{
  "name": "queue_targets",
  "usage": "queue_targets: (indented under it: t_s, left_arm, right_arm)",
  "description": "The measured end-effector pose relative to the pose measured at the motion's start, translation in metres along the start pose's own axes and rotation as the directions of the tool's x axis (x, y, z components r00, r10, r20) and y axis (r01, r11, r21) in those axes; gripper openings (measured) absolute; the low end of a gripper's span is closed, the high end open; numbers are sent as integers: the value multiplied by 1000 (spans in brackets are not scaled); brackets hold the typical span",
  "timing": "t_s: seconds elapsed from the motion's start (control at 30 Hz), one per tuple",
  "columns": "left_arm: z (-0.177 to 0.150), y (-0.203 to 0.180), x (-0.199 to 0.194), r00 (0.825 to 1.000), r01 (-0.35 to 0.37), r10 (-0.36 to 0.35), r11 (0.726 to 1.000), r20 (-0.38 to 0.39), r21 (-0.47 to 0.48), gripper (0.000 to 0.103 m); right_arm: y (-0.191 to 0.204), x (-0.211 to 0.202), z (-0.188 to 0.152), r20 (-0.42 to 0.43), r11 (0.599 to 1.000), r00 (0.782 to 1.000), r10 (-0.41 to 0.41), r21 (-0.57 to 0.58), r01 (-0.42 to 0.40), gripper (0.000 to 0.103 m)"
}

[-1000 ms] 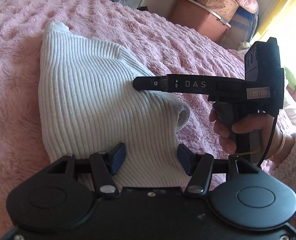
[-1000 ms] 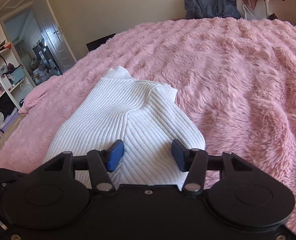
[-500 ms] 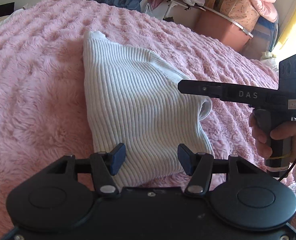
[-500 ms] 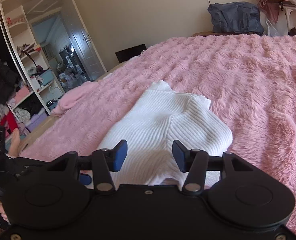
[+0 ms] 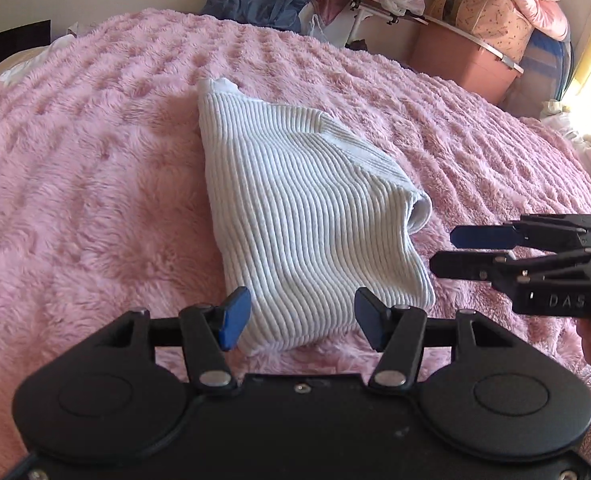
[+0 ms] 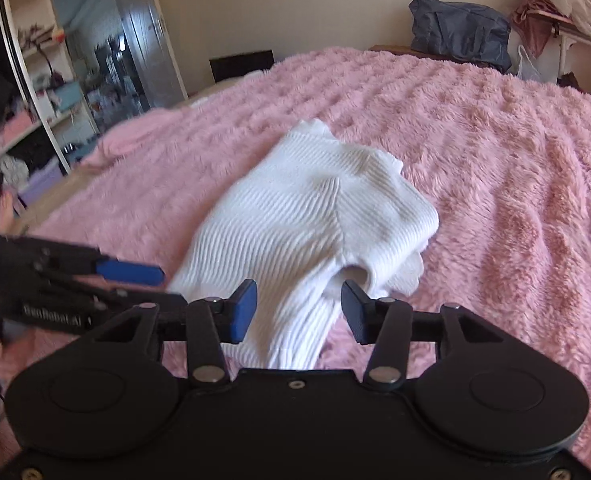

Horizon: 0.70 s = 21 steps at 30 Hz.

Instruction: Fold small clothes

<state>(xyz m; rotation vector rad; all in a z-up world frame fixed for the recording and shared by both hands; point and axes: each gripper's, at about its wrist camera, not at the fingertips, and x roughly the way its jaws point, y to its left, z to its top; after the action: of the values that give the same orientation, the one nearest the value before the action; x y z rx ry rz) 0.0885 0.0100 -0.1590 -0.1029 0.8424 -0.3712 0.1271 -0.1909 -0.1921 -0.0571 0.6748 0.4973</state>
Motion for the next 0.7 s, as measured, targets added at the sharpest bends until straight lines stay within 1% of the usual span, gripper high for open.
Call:
queue_targets:
  t_s: [0.03, 0.07, 0.13, 0.2, 0.27, 0.33, 0.4, 0.47, 0.6, 0.63, 0.7]
  left_arm:
    - [-1, 0, 0, 1000, -7, 7, 1000, -6, -3, 61]
    - [-3, 0, 0, 1000, -16, 16, 1000, -14, -13, 61]
    - [-7, 2, 1, 1000, -17, 16, 999, -26, -42, 60]
    - [-10, 1, 3, 1000, -14, 13, 998, -25, -54, 61]
    - [-13, -1, 5, 999, -29, 28, 998, -22, -49, 61]
    - [-13, 0, 6, 999, -28, 27, 997, -17, -68, 61]
    - [-14, 2, 7, 999, -30, 29, 996, -18, -79, 61]
    - [-13, 2, 9, 999, -31, 29, 995, -21, -91, 61]
    - [-9, -1, 6, 1000, -18, 18, 994, -2, -104, 61]
    - [-8, -2, 7, 1000, -21, 21, 995, 0, -102, 61]
    - [-7, -4, 15, 999, -41, 39, 994, -18, -98, 61]
  right_arm:
    - [4, 1, -3, -24, 1000, 1000, -12, -3, 12, 47]
    - [7, 3, -6, -48, 1000, 999, -22, 6, 22, 37]
    - [10, 9, -11, -79, 999, 997, -27, 44, 30, 22]
    - [11, 13, -16, -79, 996, 996, -34, 74, 40, 22]
    - [13, 16, -18, -77, 995, 996, -48, 79, 54, 22]
    - [15, 18, -19, -71, 994, 995, -71, 83, 77, 22]
    - [14, 20, -19, -74, 993, 996, -56, 101, 64, 22]
    - [13, 22, -20, -84, 992, 995, -54, 108, 63, 11]
    - [12, 11, -15, -62, 990, 995, -73, 113, 79, 9]
    - [9, 9, -13, -56, 988, 995, -88, 119, 94, 9]
    - [0, 14, -15, -72, 985, 993, -90, 143, 99, 8]
